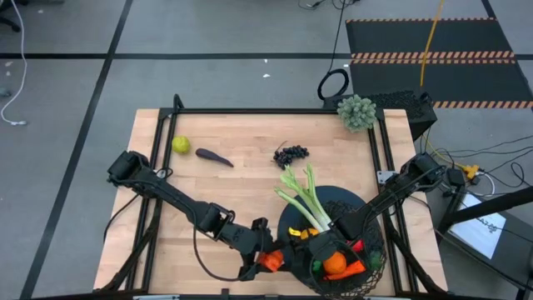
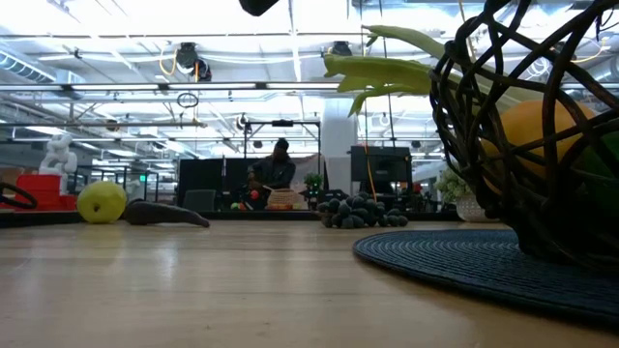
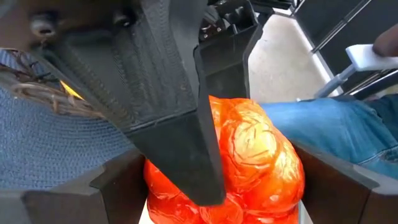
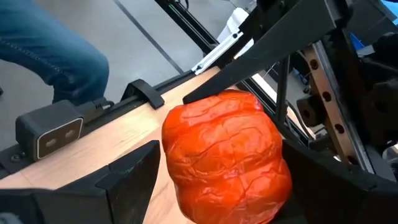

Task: Build produce basket
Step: Put the pumpkin into the wire basket

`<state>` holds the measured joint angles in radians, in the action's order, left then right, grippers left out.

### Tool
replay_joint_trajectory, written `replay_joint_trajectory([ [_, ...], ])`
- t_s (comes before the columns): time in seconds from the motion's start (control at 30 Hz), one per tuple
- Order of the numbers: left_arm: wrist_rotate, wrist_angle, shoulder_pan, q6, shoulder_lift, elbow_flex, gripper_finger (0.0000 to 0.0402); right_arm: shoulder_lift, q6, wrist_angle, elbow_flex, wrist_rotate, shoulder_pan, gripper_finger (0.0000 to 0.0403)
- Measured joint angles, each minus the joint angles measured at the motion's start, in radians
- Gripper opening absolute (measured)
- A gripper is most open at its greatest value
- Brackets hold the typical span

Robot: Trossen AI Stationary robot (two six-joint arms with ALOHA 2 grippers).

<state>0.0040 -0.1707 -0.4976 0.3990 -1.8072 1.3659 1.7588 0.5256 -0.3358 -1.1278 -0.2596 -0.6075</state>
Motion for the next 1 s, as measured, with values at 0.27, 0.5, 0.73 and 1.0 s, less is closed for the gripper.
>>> replay_joint_trajectory([
  [0.27,0.007,0.009,0.0,-0.013,0.0,0.0,0.034,-0.001,0.011,0.003,0.0,0.0,0.0,0.0288],
  [0.5,0.014,0.056,-0.001,-0.024,0.0,-0.001,0.0355,-0.004,-0.011,-0.004,0.0,0.002,-0.002,0.0271],
  [0.73,-0.007,0.075,0.005,-0.037,0.0,0.0,0.0393,0.001,-0.041,0.019,0.002,-0.002,-0.009,0.0275],
  [1.0,-0.034,0.012,0.008,-0.103,0.045,0.0,0.0388,-0.009,-0.094,0.035,0.002,-0.031,-0.049,0.0274],
])
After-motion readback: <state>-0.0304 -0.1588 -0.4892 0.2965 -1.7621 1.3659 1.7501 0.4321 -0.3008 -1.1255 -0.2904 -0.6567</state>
